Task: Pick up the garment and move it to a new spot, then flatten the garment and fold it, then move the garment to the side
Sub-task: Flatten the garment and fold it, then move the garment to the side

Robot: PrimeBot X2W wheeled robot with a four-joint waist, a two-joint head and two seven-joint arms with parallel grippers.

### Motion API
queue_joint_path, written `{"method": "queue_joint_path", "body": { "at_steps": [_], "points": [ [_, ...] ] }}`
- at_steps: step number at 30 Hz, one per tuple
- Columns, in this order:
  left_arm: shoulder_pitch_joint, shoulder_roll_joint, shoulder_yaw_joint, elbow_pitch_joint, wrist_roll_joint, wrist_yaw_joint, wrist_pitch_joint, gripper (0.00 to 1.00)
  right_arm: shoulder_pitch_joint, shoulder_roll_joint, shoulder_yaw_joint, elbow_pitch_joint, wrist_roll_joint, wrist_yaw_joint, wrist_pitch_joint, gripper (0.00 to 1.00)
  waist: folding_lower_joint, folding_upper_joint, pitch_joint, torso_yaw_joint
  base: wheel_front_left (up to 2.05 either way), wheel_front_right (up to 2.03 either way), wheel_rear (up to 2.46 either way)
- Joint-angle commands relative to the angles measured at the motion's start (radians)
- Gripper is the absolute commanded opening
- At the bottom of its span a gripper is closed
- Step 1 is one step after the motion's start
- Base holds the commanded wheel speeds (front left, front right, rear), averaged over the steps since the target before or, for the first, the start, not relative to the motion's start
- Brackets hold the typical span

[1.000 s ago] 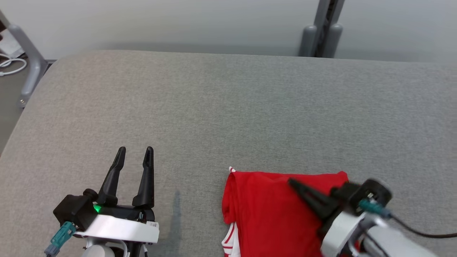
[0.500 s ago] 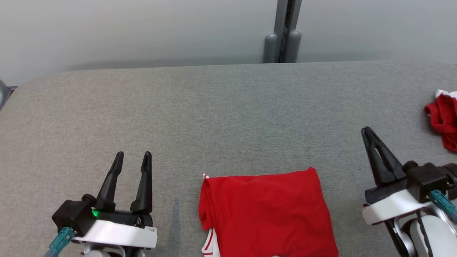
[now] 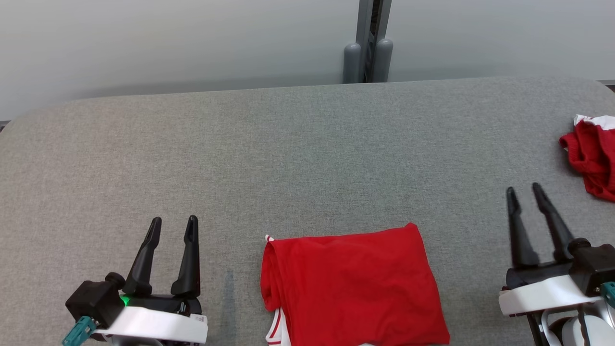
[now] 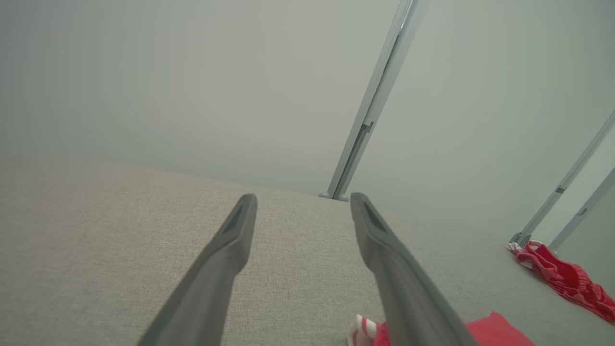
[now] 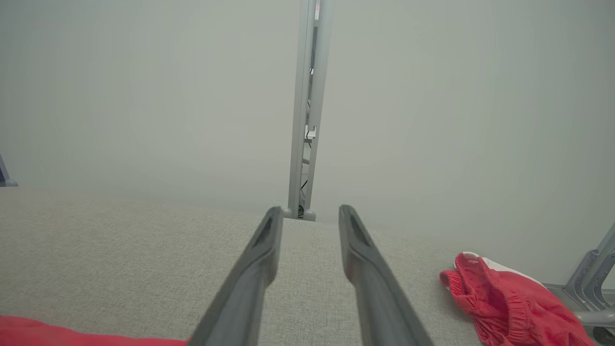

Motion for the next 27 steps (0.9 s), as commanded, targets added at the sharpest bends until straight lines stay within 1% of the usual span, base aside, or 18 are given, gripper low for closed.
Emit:
{"method": "queue_joint_path", "body": {
  "at_steps": [1, 22, 25, 27],
  "points": [
    [-0.002, 0.004, -0.002, 0.001, -0.005, 0.005, -0.003, 1.0, 0.014, 0.001, -0.007, -0.002, 0.002, 0.0, -0.005, 1.0, 0.0, 0.0, 0.0, 0.003, 0.0, 0.0, 0.0],
    [0.001, 0.004, -0.016, 0.001, -0.008, 0.012, -0.003, 1.0, 0.015, -0.001, 0.003, 0.019, -0.002, 0.0, -0.005, 1.0, 0.0, 0.0, -0.006, 0.012, 0.0, 0.0, 0.0],
    [0.0, 0.004, -0.017, 0.006, -0.007, 0.011, -0.003, 1.0, 0.017, -0.001, 0.019, 0.04, 0.02, 0.0, -0.005, 1.0, 0.0, 0.0, -0.005, 0.014, 0.0, 0.0, 0.0],
    [0.0, 0.004, -0.018, 0.008, -0.007, 0.01, -0.003, 1.0, 0.028, 0.0, 0.038, 0.066, 0.063, 0.0, -0.005, 1.0, 0.0, 0.0, -0.008, 0.016, 0.0, 0.0, 0.0]
  ]
}}
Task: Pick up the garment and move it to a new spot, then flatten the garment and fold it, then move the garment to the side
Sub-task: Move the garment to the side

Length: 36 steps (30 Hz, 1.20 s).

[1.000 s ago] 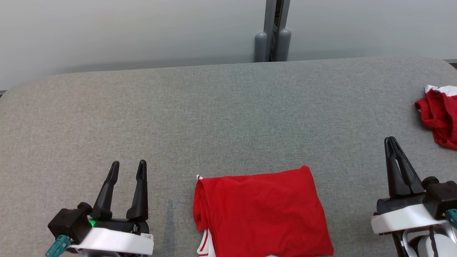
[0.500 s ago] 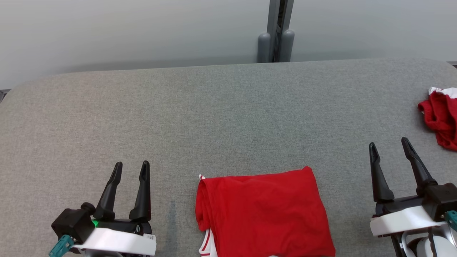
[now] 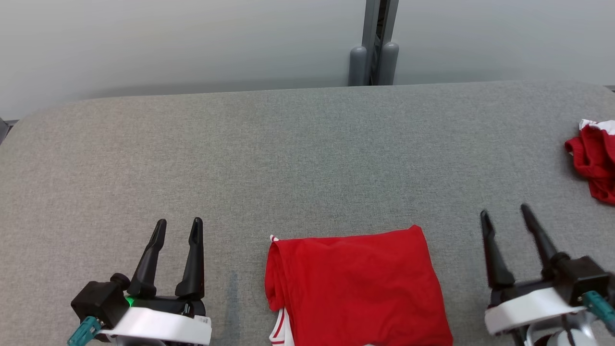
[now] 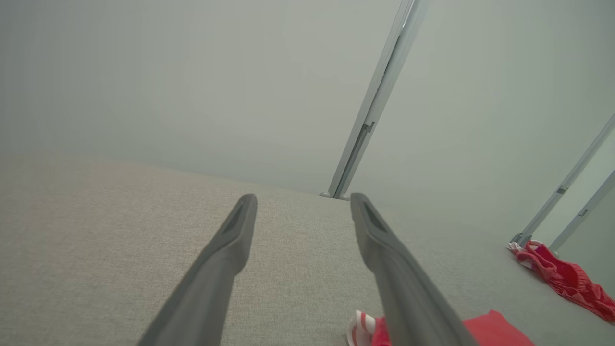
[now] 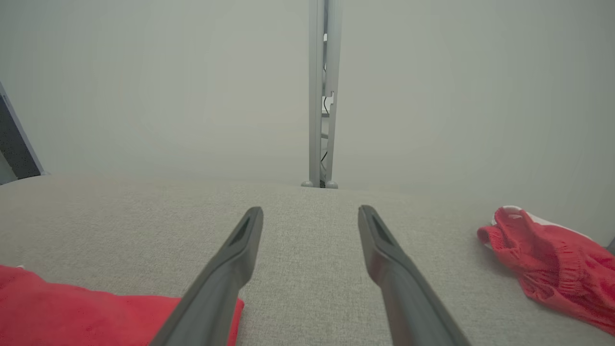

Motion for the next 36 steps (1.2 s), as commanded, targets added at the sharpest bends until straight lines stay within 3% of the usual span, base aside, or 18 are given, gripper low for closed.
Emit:
{"method": "queue_joint_path", "body": {
  "at_steps": [1, 8, 17, 32, 35, 36],
  "points": [
    [0.0, 0.004, 0.001, 0.001, -0.001, 0.004, -0.003, 1.0, 0.018, -0.009, 0.02, 0.027, 0.039, 0.0, 0.0, 1.0, 0.0, 0.0, -0.001, 0.002, 0.0, 0.0, 0.0],
    [-0.009, 0.004, -0.003, 0.005, 0.013, 0.0, -0.003, 1.0, 0.015, -0.08, 0.119, 0.069, 0.155, 0.0, 0.01, 1.0, 0.0, 0.0, 0.016, 0.01, 0.0, 0.0, 0.0],
    [-0.029, 0.004, -0.012, 0.014, 0.019, -0.007, -0.003, 1.0, 0.029, -0.161, 0.298, 0.082, 0.391, 0.0, 0.105, 1.0, 0.0, 0.0, 0.052, 0.029, 0.0, 0.0, 0.0],
    [-0.06, 0.004, -0.018, 0.023, 0.032, -0.014, -0.003, 1.0, -0.049, -0.184, 0.471, 0.14, 0.622, 0.0, 0.22, 1.0, 0.0, 0.0, 0.104, 0.065, 0.0, 0.0, 0.0],
    [-0.066, 0.004, -0.02, 0.022, 0.04, -0.015, -0.003, 1.0, -0.068, -0.192, 0.501, 0.151, 0.632, 0.0, 0.211, 0.0, 0.0, 0.0, 0.109, 0.068, 0.0, 0.0, 0.0],
    [-0.066, 0.004, -0.02, 0.022, 0.042, -0.016, -0.003, 1.0, -0.074, -0.196, 0.509, 0.153, 0.636, 0.0, 0.207, 0.0, 0.0, 0.0, 0.109, 0.068, 0.0, 0.0, 0.0]
  ]
}}
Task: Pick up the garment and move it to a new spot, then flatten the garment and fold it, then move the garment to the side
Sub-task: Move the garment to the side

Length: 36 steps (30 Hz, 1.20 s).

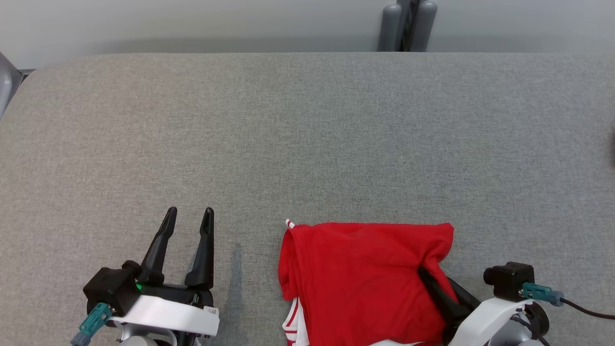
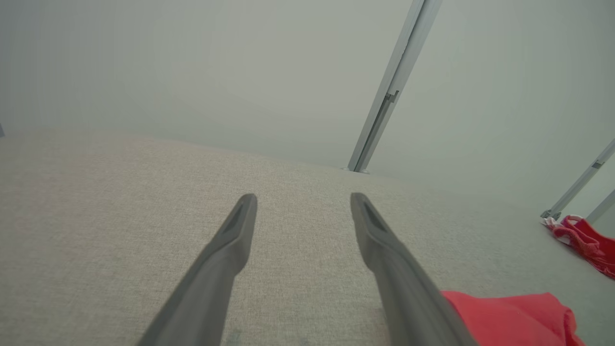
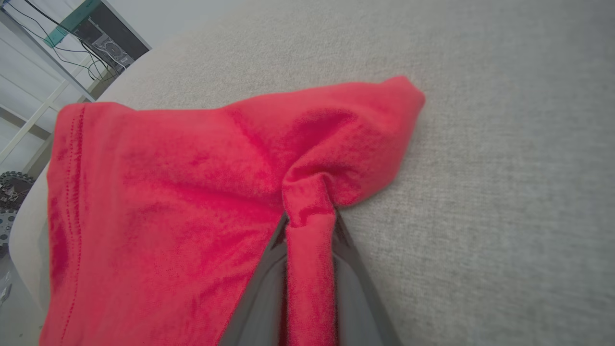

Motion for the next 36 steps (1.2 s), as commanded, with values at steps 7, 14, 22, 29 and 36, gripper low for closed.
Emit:
{"method": "queue_joint_path", "body": {
  "at_steps": [7, 14, 22, 29, 36],
  "points": [
    [-0.019, 0.004, -0.006, -0.007, 0.008, -0.005, -0.003, 1.0, -0.052, -0.045, 0.038, 0.041, -0.023, 0.0, -0.038, 0.0, 0.0, 0.0, -0.01, -0.015, 0.0, 0.0, 0.0],
    [-0.029, 0.004, -0.04, -0.026, 0.053, -0.009, -0.003, 1.0, -0.117, -0.126, 0.075, 0.053, -0.087, 0.0, -0.025, 0.0, 0.0, 0.0, -0.013, -0.054, 0.0, 0.0, 0.0],
    [-0.084, 0.004, -0.125, -0.051, 0.087, -0.013, -0.003, 1.0, -0.213, -0.285, 0.035, 0.001, -0.134, 0.0, 0.008, 0.0, 0.0, 0.0, 0.039, -0.113, 0.0, 0.0, 0.0],
    [-0.173, 0.004, -0.212, -0.07, 0.099, -0.016, -0.003, 1.0, -0.262, -0.427, -0.068, -0.057, -0.153, 0.0, 0.033, 0.0, 0.0, 0.0, 0.151, -0.15, 0.0, 0.0, 0.0],
    [-0.309, 0.004, -0.336, -0.062, 0.141, -0.016, -0.003, 1.0, -0.285, -0.544, -0.229, -0.072, -0.188, 0.0, 0.031, 0.0, 0.0, 0.0, 0.28, -0.202, 0.0, 0.0, 0.0]
  ]
}}
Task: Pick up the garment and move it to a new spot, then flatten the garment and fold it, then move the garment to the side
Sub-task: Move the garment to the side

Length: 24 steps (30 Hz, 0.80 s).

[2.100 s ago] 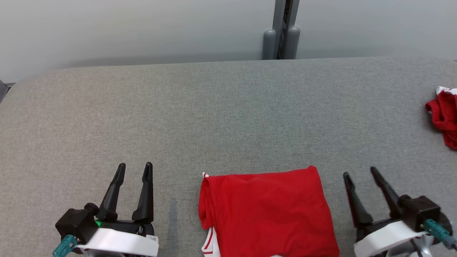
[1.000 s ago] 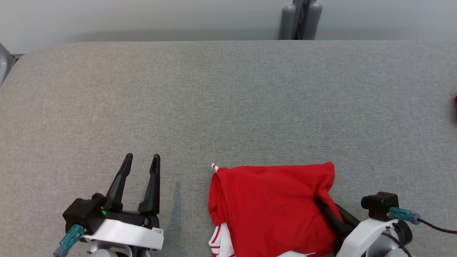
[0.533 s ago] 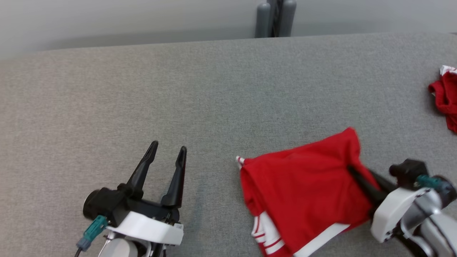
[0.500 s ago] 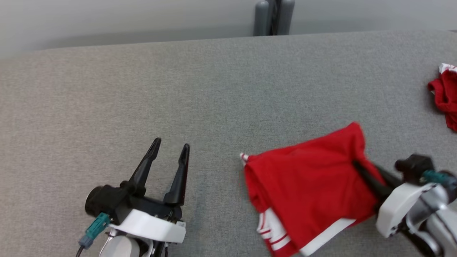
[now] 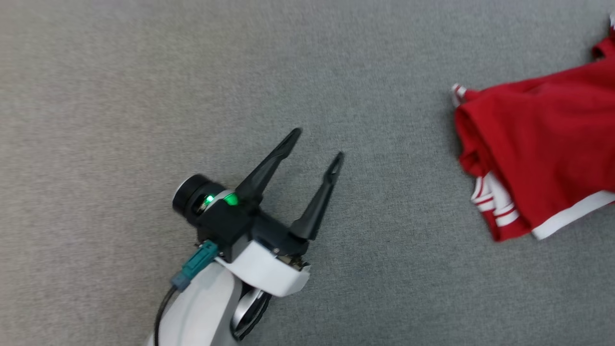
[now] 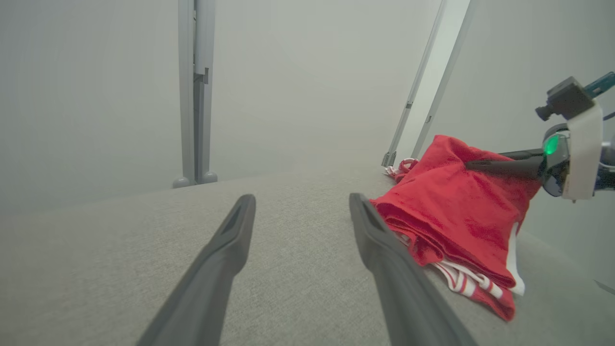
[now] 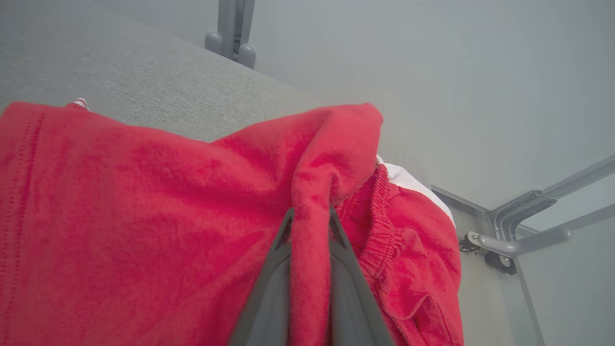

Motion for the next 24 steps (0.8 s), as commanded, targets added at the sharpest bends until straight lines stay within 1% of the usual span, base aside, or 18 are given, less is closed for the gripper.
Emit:
{"method": "queue_joint_path", "body": {
  "at_steps": [1, 6, 9, 12, 17, 21, 24],
  "points": [
    [-0.04, 0.004, -0.016, 0.0, 0.012, -0.002, -0.003, 1.0, -0.018, -0.017, -0.029, -0.009, -0.004, 0.0, -0.006, 0.0, 0.0, 0.0, 0.073, -0.045, 0.0, 0.0, 0.0],
    [-0.14, 0.005, -0.109, 0.004, 0.015, -0.002, -0.003, 1.0, -0.025, -0.083, -0.167, -0.012, -0.01, 0.0, 0.01, 0.0, 0.0, 0.0, 0.139, -0.057, 0.0, 0.0, 0.0],
    [-0.179, 0.004, -0.141, 0.002, 0.005, -0.002, -0.003, 1.0, -0.026, -0.126, -0.245, -0.003, -0.014, 0.0, 0.03, 0.0, 0.0, 0.0, 0.166, -0.051, 0.0, 0.0, 0.0],
    [-0.205, 0.005, -0.159, -0.004, -0.003, -0.002, -0.003, 1.0, -0.014, -0.155, -0.312, 0.011, -0.013, 0.0, 0.054, 0.0, 0.0, 0.0, 0.191, -0.036, 0.0, 0.0, 0.0],
    [-0.229, 0.004, -0.172, -0.003, -0.012, -0.002, -0.003, 1.0, 0.014, -0.197, -0.395, 0.038, -0.03, 0.0, 0.08, 0.0, 0.0, 0.0, 0.232, 0.0, 0.0, 0.0, 0.0],
    [-0.235, 0.005, -0.173, -0.001, -0.016, -0.002, -0.003, 1.0, 0.049, -0.222, -0.462, 0.094, -0.059, 0.0, 0.093, 0.0, 0.0, 0.0, 0.262, 0.035, 0.0, 0.0, 0.0],
    [-0.238, 0.007, -0.168, 0.001, -0.019, -0.002, -0.001, 1.0, 0.068, -0.227, -0.506, 0.133, -0.079, 0.0, 0.086, 0.0, 0.0, 0.0, 0.281, 0.055, 0.0, 0.0, 0.0]
  ]
}}
